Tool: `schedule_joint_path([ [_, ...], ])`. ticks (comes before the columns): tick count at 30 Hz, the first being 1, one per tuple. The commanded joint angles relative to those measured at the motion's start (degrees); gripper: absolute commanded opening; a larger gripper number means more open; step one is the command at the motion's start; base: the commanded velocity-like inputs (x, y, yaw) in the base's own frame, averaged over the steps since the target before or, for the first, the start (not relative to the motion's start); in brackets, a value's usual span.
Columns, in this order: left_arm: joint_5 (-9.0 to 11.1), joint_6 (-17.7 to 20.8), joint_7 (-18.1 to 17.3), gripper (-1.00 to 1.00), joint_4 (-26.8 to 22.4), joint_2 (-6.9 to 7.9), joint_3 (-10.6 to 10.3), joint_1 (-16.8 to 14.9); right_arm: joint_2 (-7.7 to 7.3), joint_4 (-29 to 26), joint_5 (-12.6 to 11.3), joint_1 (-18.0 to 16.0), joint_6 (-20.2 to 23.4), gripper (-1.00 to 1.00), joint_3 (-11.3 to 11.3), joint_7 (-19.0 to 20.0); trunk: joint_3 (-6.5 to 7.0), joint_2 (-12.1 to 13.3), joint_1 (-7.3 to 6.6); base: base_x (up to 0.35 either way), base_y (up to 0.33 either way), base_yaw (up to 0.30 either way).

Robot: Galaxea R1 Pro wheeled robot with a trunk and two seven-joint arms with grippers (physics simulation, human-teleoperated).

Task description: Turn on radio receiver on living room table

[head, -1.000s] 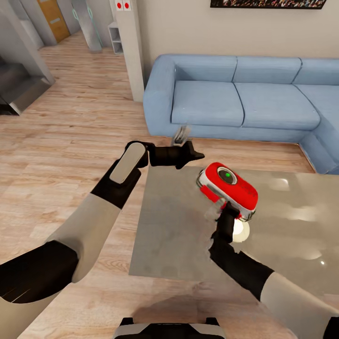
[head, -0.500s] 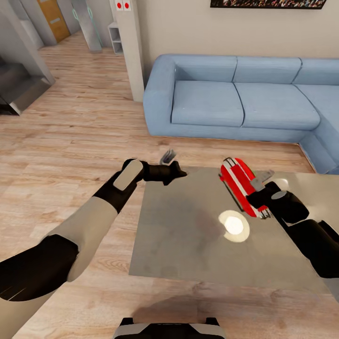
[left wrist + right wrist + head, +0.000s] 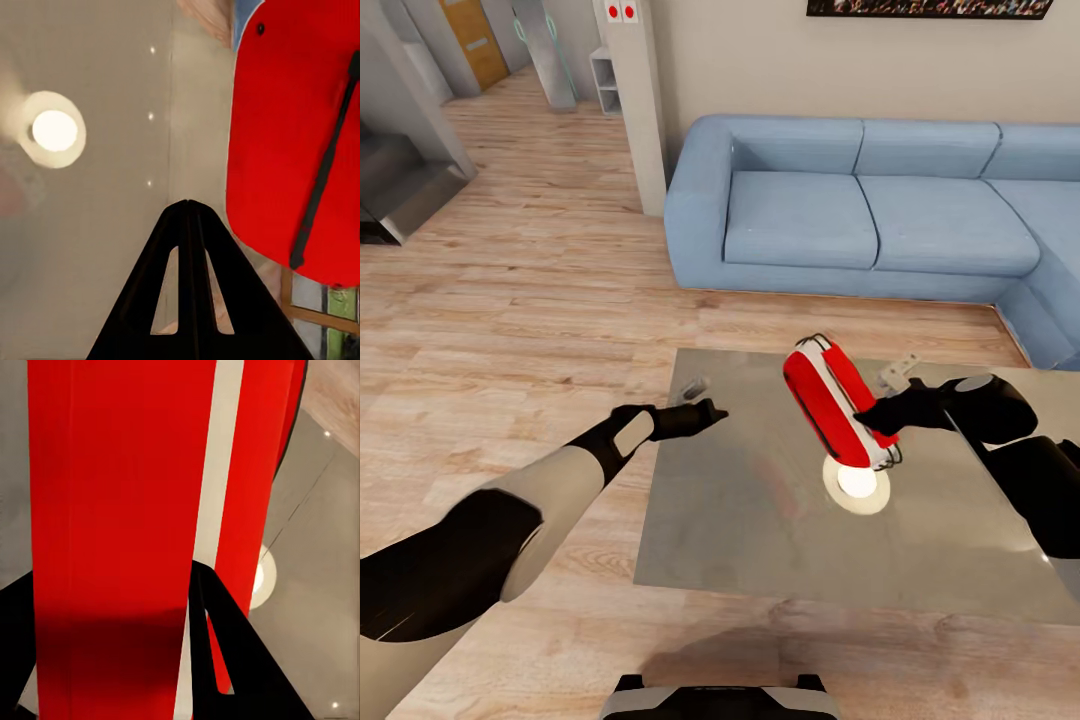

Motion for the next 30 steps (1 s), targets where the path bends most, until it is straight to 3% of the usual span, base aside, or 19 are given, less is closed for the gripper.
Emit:
schedule_joint_path([
  [1,-0.25,-0.17,-0.3,-1.0,0.19,-0.03,0.02,0.0,0.06,0.09,-0.32,-0.02,0.02,-1.0,0.0,0.07,0.0,-0.01,0.0,0.0,0.0,0.0],
  [11,-1.14,-0.57,-1.08,-1.0,0.89,-0.2,0.02,0.0,0.51,7.71,-0.35,0.03,0.02,-1.0,-0.01,0.0,0.0,-0.01,0.0,0.0,0.0,0.0],
  [30,-0.96,-0.08,-1.11,-1.0,0.9,-0.08,0.02,0.0,0.96,9.54,-0.26,0.12,0.02,-1.0,0.21,-0.13,0.0,-0.01,0.0,0.0,0.0,0.0],
])
